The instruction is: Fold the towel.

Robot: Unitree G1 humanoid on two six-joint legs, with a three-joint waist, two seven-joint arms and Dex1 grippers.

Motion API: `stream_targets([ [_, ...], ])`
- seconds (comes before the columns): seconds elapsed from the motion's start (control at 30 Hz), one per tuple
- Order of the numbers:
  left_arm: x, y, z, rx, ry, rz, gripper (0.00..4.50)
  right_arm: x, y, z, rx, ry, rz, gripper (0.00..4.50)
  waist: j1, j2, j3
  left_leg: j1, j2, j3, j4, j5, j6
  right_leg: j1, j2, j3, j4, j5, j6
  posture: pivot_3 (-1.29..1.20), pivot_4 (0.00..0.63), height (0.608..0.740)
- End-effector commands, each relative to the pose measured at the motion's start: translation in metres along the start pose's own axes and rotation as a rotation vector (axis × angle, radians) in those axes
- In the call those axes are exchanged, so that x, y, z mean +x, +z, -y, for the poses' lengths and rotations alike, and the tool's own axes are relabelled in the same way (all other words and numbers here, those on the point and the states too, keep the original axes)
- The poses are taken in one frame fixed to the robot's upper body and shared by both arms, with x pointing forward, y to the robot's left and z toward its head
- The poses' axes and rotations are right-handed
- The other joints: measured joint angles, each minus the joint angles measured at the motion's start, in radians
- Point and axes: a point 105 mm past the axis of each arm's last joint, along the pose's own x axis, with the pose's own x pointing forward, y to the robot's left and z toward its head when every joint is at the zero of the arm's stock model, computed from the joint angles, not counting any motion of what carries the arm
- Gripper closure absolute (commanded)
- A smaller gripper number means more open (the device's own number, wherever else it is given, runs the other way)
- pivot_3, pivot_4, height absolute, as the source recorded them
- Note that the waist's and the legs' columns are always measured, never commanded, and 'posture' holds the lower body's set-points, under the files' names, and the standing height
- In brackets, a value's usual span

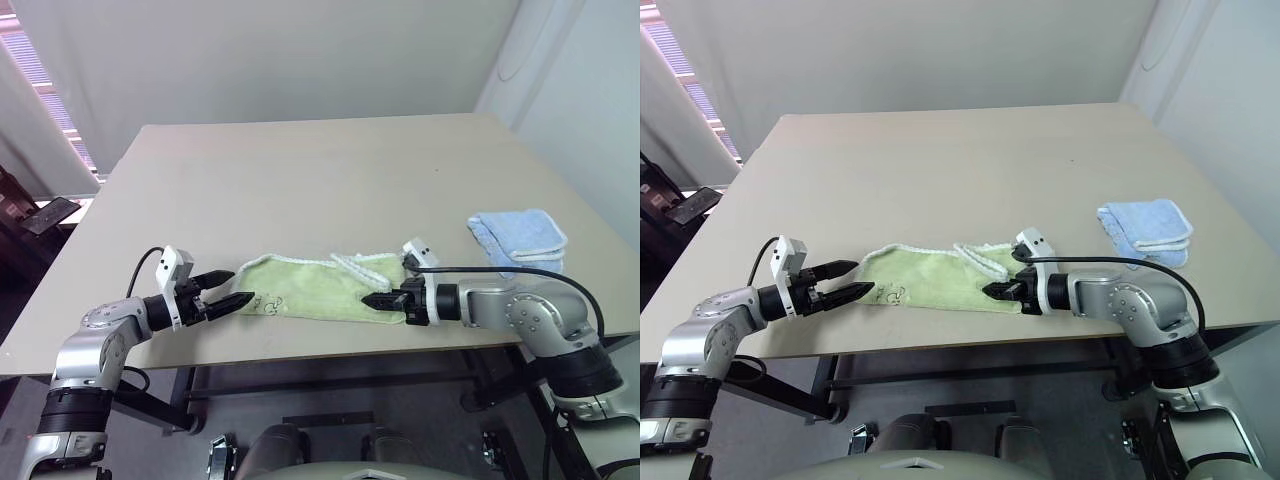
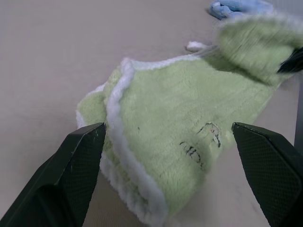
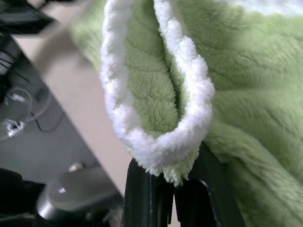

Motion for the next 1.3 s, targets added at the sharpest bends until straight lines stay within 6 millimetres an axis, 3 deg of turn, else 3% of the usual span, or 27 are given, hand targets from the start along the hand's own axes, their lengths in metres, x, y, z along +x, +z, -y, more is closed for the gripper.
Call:
stream_targets([
  [0.03,-0.003,0.013,0.002,0.056,0.001,0.022,0.0,0.007,0.009,0.002,-0.024,-0.024,0.021,4.46,-0.001,-0.001,0.0,0.0,0.0,0.0,0.0,0.0,0.0,0.0,0.0,0.0,0.0,0.0,0.0,0.0,0.0,0.736],
  [0.07,-0.003,0.013,0.003,0.056,0.002,0.023,0.0,0.008,0.011,0.0,-0.023,-0.018,0.035,4.46,-0.001,-0.001,0.0,0.0,0.0,0.0,0.0,0.0,0.0,0.0,0.0,0.0,0.0,0.0,0.0,0.0,0.0,0.736],
  [0.2,-0.004,0.016,0.003,0.053,-0.001,0.033,0.0,0.008,0.02,-0.003,-0.022,0.0,0.078,3.48,-0.001,0.0,0.0,0.001,0.0,0.0,0.0,0.0,0.0,0.0,0.0,0.0,0.001,0.0,0.0,0.0,0.0,0.736],
  [0.33,-0.004,0.022,0.003,0.05,-0.005,0.056,0.0,0.002,0.028,-0.01,-0.052,0.034,0.119,1.97,-0.001,0.0,0.0,0.001,0.0,0.0,0.0,0.0,0.0,0.0,0.0,0.0,0.001,0.0,0.0,0.0,0.0,0.736],
  [0.4,-0.003,0.027,0.003,0.053,-0.004,0.072,0.0,-0.013,0.037,-0.031,-0.102,0.153,0.194,1.26,0.002,0.0,0.0,0.001,0.0,0.0,0.0,0.0,0.0,0.0,0.0,0.0,0.001,0.0,0.0,0.0,0.0,0.736],
  [0.47,-0.002,0.037,0.005,0.053,-0.016,0.109,0.0,-0.031,0.049,-0.039,-0.102,0.208,0.291,0.57,0.001,0.0,0.0,0.001,0.0,0.0,0.0,0.0,0.0,0.0,0.0,-0.001,0.001,0.001,0.002,0.0,0.0,0.736],
  [0.63,0.005,0.075,0.014,0.065,-0.084,0.223,0.0,-0.066,0.064,-0.026,-0.075,0.196,0.436,0.57,0.002,-0.001,-0.001,0.001,0.0,0.0,0.002,0.0,0.0,0.002,0.0,-0.001,0.001,0.003,0.005,0.0,0.0,0.736],
  [0.7,0.015,0.094,0.026,0.069,-0.161,0.282,0.0,-0.074,0.075,-0.012,-0.043,0.135,0.542,0.57,0.001,-0.001,-0.001,0.002,0.0,0.0,0.002,0.0,0.0,0.004,0.0,-0.001,0.001,0.003,0.005,0.0,0.0,0.736],
  [0.8,0.04,0.112,0.044,0.093,-0.285,0.308,0.37,-0.065,0.072,0.015,-0.088,-0.019,0.515,0.53,0.001,-0.002,-0.001,0.005,0.0,0.0,0.003,0.0,0.0,0.006,0.0,-0.001,0.001,0.004,0.005,0.0,0.0,0.736],
  [0.87,0.058,0.115,0.055,0.094,-0.374,0.294,0.81,-0.057,0.064,0.019,-0.082,0.005,0.478,0.53,0.0,-0.002,-0.001,0.005,-0.001,0.0,0.004,0.0,0.0,0.006,0.001,-0.001,0.001,0.005,0.007,0.0,0.0,0.736],
  [0.97,0.084,0.103,0.073,0.146,-0.497,0.206,1.94,-0.045,0.059,0.017,-0.122,0.037,0.46,1.5,-0.003,-0.001,-0.001,0.005,-0.001,0.0,0.004,0.0,0.0,0.006,0.001,-0.001,0.001,0.005,0.008,0.0,0.0,0.736],
  [1.2,0.126,0.064,0.086,0.178,-0.574,0.085,4.43,-0.029,0.051,0.024,-0.17,0.03,0.482,4.03,-0.001,-0.001,-0.001,0.005,0.0,-0.001,0.003,0.001,-0.001,0.005,0.002,-0.001,0.002,0.005,0.008,0.0,0.0,0.736],
  [1.23,0.131,0.054,0.088,0.192,-0.585,0.056,4.5,-0.026,0.048,0.025,-0.179,0.027,0.47,4.41,-0.001,-0.001,-0.001,0.005,0.0,-0.001,0.003,0.001,-0.001,0.005,0.002,-0.001,0.002,0.005,0.008,0.0,0.0,0.736],
  [1.3,0.141,0.031,0.092,0.205,-0.595,0.001,4.5,-0.017,0.037,0.025,-0.179,0.027,0.434,4.49,0.0,-0.002,-0.001,0.004,-0.001,-0.001,0.004,0.001,-0.001,0.005,0.001,-0.001,0.001,0.005,0.008,0.0,0.0,0.736],
])
